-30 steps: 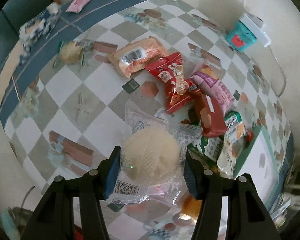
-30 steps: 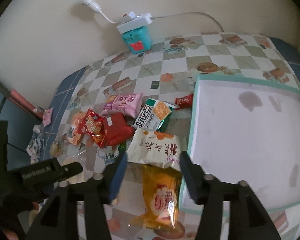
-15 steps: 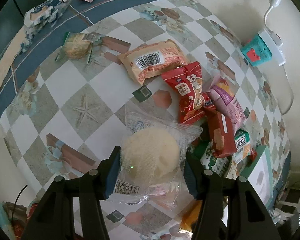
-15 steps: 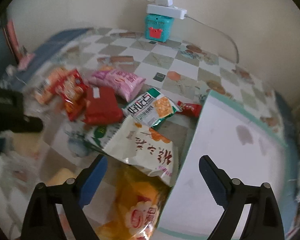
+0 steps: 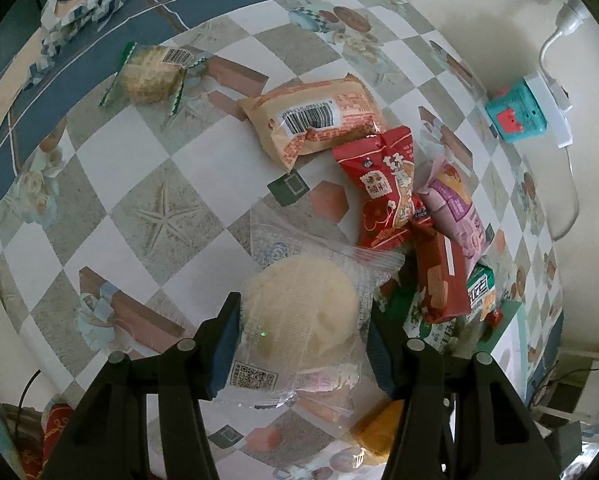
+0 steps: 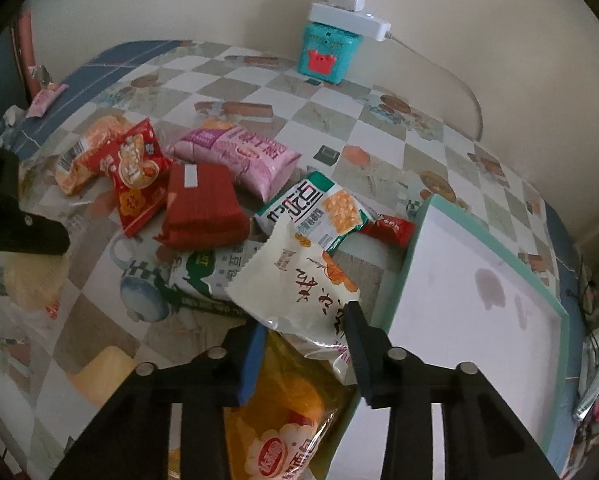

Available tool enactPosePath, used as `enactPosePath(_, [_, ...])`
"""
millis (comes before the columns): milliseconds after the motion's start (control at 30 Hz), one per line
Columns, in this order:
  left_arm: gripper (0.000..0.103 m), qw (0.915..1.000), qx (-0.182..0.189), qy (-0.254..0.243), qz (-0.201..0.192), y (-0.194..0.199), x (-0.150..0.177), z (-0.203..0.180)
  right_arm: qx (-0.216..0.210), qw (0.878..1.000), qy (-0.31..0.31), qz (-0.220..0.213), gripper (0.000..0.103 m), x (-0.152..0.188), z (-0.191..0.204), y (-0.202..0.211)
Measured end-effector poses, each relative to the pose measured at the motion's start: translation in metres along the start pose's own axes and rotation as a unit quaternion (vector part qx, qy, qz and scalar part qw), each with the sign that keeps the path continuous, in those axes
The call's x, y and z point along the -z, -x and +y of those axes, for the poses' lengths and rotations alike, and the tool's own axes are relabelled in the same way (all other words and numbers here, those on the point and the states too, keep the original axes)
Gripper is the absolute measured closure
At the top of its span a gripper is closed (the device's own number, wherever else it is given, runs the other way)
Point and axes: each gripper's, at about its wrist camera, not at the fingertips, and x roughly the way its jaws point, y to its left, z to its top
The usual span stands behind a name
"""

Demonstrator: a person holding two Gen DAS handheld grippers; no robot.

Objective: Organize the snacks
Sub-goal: 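Grasp the white snack bag with the right tool while the left tool holds the bun, then carry the bun and white bag over the white tray and open both tools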

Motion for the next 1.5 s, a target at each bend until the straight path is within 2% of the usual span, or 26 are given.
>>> enactPosePath(33, [0.044,1.0,0.001,0.0,0.0,0.001,0.0,0.0,-0.003,1.0,-0.002,-0.001,0.074,-0.001,-0.001,0.001])
enactPosePath(167, [0.044,1.0,0.007,-0.003,0.0,0.003,0.001,0.001,-0.023,0.999,-0.023,-0.005,0.076,-0.002,-0.008,0.007])
enactPosePath(467, [0.044,0.9999,0.009,-0.006,-0.005,0.006,0.002,-0.003,-0.106,0.988,-0.109,-0.024,0.08,-0.003,-0.035,0.016])
enactPosePath(533, [0.044,0.9999,0.008,-0.008,-0.006,0.007,0.002,-0.004,-0.11,0.986,-0.119,-0.027,0.084,-0.004,-0.039,0.018])
enactPosePath(733, [0.044,0.9997,0.002,-0.018,-0.016,0.011,0.004,-0.007,-0.127,0.981,-0.145,-0.018,0.084,-0.003,-0.049,0.016])
enactPosePath(833, [0.044,0.9994,-0.001,-0.024,-0.024,0.014,0.006,-0.012,-0.149,0.974,-0.168,-0.03,0.084,-0.004,-0.062,0.024])
enactPosePath(933, [0.044,0.9986,-0.001,-0.041,-0.032,0.019,0.011,-0.021,-0.144,0.972,-0.182,-0.044,0.084,-0.004,-0.076,0.034])
enactPosePath(1067, [0.044,0.9942,0.009,-0.096,-0.047,0.028,0.027,-0.05,-0.091,0.969,-0.227,-0.042,0.084,0.006,-0.114,0.041])
enactPosePath(1133, [0.044,0.9889,0.022,-0.137,-0.052,0.032,0.041,-0.072,-0.063,0.964,-0.256,-0.038,0.084,0.015,-0.14,0.043])
enactPosePath(1233, [0.044,0.9754,0.042,-0.211,-0.048,0.031,0.07,-0.108,-0.006,0.957,-0.291,-0.021,0.084,0.031,-0.175,0.043])
enactPosePath(1333, [0.044,0.9548,0.059,-0.289,-0.033,0.022,0.109,-0.145,0.034,0.947,-0.32,-0.004,0.084,0.048,-0.203,0.042])
enactPosePath(1500, [0.044,0.922,0.072,-0.38,-0.009,0.005,0.167,-0.186,0.084,0.925,-0.371,0.018,0.084,0.074,-0.246,0.042])
